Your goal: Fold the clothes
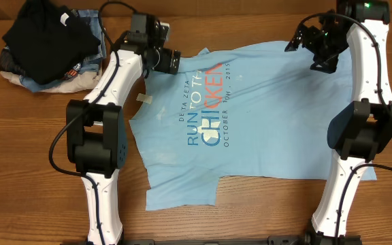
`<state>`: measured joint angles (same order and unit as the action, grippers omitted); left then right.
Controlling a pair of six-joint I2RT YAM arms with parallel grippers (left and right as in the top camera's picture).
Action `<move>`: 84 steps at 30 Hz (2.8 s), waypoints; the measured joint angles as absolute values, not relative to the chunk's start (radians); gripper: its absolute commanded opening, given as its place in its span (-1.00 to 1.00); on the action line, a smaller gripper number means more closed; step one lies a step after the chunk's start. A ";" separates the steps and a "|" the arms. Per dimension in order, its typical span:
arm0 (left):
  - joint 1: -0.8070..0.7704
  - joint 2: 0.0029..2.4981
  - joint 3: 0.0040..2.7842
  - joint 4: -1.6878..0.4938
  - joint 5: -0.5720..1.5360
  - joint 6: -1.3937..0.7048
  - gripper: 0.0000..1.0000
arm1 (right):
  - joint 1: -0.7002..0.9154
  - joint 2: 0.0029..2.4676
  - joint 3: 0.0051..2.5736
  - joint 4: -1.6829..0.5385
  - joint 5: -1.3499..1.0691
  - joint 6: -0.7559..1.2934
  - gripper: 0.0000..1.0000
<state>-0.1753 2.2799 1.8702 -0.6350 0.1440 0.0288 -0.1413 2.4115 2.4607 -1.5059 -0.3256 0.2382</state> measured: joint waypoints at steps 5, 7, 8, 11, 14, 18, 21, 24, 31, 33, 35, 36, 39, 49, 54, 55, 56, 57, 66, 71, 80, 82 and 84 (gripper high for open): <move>-0.175 2.210 1.901 -0.803 0.144 0.016 1.00 | -0.141 2.396 2.461 -1.524 -0.222 0.305 1.00; -0.175 2.153 1.910 -0.833 0.144 0.003 1.00 | -0.142 2.376 2.461 -1.530 -0.192 0.326 1.00; -0.175 2.113 1.915 -0.847 0.144 -0.002 1.00 | -0.142 2.353 2.460 -1.533 -0.176 0.341 1.00; -0.176 1.977 1.932 -0.883 0.144 -0.023 1.00 | -0.141 2.283 2.460 -1.542 -0.152 0.363 1.00; -0.177 1.847 1.952 -0.937 0.146 -0.050 1.00 | -0.142 2.188 2.460 -1.560 -0.140 0.378 1.00; -0.177 1.708 1.970 -1.052 0.146 -0.088 1.00 | -0.142 2.054 2.461 -1.621 -0.121 0.405 1.00; -0.177 1.659 1.972 -1.171 0.146 -0.123 1.00 | -0.142 2.011 2.463 -1.664 -0.115 0.419 1.00; -0.177 1.649 1.972 -1.281 0.147 -0.147 1.00 | -0.141 1.984 2.463 -1.695 -0.112 0.430 1.00; -0.177 1.622 1.969 -1.500 0.126 -0.191 1.00 | -0.121 1.916 2.460 -1.695 -0.112 0.440 1.00; -0.177 1.592 1.969 -1.565 0.091 -0.221 1.00 | -0.106 1.873 2.460 -1.695 -0.112 0.440 1.00; -0.177 1.546 1.967 -1.616 0.050 -0.250 1.00 | -0.093 1.819 2.457 -1.695 -0.113 0.440 1.00; -0.177 1.524 1.967 -1.625 0.038 -0.259 1.00 | -0.088 1.794 2.452 -1.695 -0.113 0.440 1.00; -0.177 1.435 1.966 -1.639 0.010 -0.281 1.00 | -0.081 1.700 2.408 -1.693 -0.114 0.440 1.00; -0.177 1.081 1.841 -1.668 0.036 -0.345 1.00 | -0.081 1.476 2.033 -1.696 -0.109 0.440 1.00; -0.177 0.907 1.632 -1.665 0.059 -0.398 1.00 | -0.081 1.439 1.898 -1.697 -0.080 0.452 1.00; -0.177 0.883 1.588 -1.662 0.064 -0.405 1.00 | -0.081 1.436 1.884 -1.697 -0.075 0.452 1.00; -0.177 0.856 1.533 -1.651 0.072 -0.414 1.00 | -0.081 1.432 1.869 -1.694 -0.070 0.455 1.00; -0.177 0.835 1.480 -1.642 0.084 -0.419 0.99 | -0.081 1.430 1.856 -1.692 -0.064 0.456 1.00; -0.177 0.772 1.042 -1.456 0.283 -0.440 0.92 | -0.081 1.428 1.789 -1.623 -0.028 0.464 1.00; -0.177 0.772 0.885 -1.408 0.324 -0.470 0.93 | -0.081 1.428 1.786 -1.578 0.020 0.468 1.00; -0.177 0.780 0.690 -1.282 0.302 -0.550 0.90 | -0.081 1.450 1.785 -1.528 0.082 0.490 0.99; -0.177 0.800 0.659 -1.255 0.299 -0.559 0.89 | -0.081 1.472 1.785 -1.523 0.086 0.493 1.00; -0.177 0.833 0.638 -1.219 0.295 -0.568 0.86 | -0.082 1.503 1.785 -1.514 0.089 0.494 1.00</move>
